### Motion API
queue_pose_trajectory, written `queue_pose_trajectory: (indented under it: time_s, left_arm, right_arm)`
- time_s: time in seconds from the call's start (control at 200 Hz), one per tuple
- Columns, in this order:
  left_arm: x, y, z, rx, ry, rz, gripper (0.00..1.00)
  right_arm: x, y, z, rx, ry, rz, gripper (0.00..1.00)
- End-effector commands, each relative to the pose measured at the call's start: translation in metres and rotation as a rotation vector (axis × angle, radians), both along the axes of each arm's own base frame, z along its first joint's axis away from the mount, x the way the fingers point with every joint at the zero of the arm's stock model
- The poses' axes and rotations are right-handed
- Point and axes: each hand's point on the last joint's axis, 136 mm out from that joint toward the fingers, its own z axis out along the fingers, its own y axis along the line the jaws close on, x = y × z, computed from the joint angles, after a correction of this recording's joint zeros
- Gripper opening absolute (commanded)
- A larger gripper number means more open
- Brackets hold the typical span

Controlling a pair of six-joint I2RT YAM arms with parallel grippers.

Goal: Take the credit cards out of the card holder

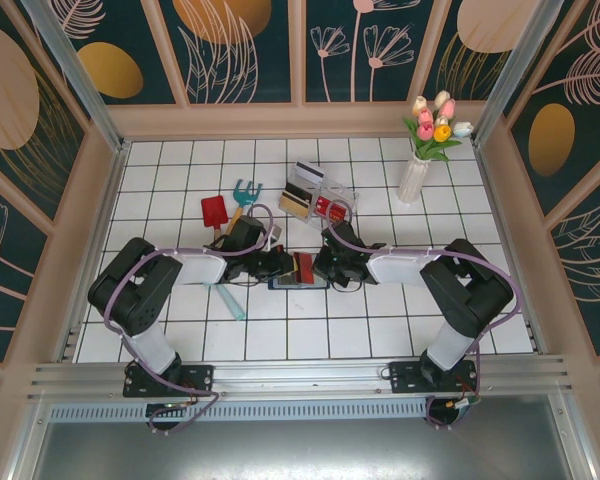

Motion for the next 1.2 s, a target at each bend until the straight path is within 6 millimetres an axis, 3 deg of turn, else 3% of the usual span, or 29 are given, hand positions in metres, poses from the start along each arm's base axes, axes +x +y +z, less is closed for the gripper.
queue_pose_trajectory:
  time_s: [0.0, 0.09, 0.24, 0.27, 0.44, 0.881, 0.976, 1.006, 1.191]
  left_arm:
    - [-0.003, 0.010, -0.003, 0.042, -0.010, 0.001, 0.00]
    - [-0.004, 0.007, -0.004, 0.026, -0.001, -0.003, 0.00]
    - [-0.002, 0.000, 0.005, -0.028, -0.014, -0.014, 0.17]
    - [-0.004, 0.001, -0.005, -0.018, 0.012, -0.016, 0.18]
    - [-0.005, -0.004, -0.007, -0.041, 0.028, -0.026, 0.23]
    - [-0.001, 0.009, -0.013, 0.067, 0.013, -0.006, 0.08]
    - [-0.003, 0.016, -0.014, 0.109, 0.019, 0.002, 0.08]
    - [-0.001, 0.016, -0.004, 0.106, -0.007, 0.004, 0.07]
    - [-0.004, 0.026, 0.006, 0.154, -0.027, 0.012, 0.07]
  right_arm:
    - [-0.017, -0.027, -0.031, -0.138, 0.083, -0.012, 0.09]
    - [-0.017, -0.025, -0.031, -0.138, 0.083, -0.003, 0.10]
    - [-0.020, -0.023, -0.035, -0.141, 0.096, 0.014, 0.10]
    - [-0.020, -0.022, -0.036, -0.143, 0.097, 0.019, 0.10]
    - [-0.022, -0.017, -0.039, -0.148, 0.107, 0.034, 0.11]
    - [-0.020, -0.025, -0.034, -0.180, 0.093, 0.007, 0.11]
    - [-0.014, -0.025, -0.024, -0.174, 0.060, -0.005, 0.10]
    - [-0.012, -0.024, -0.020, -0.170, 0.046, -0.008, 0.10]
    - [0.000, -0.021, 0.004, -0.155, -0.024, -0.012, 0.10]
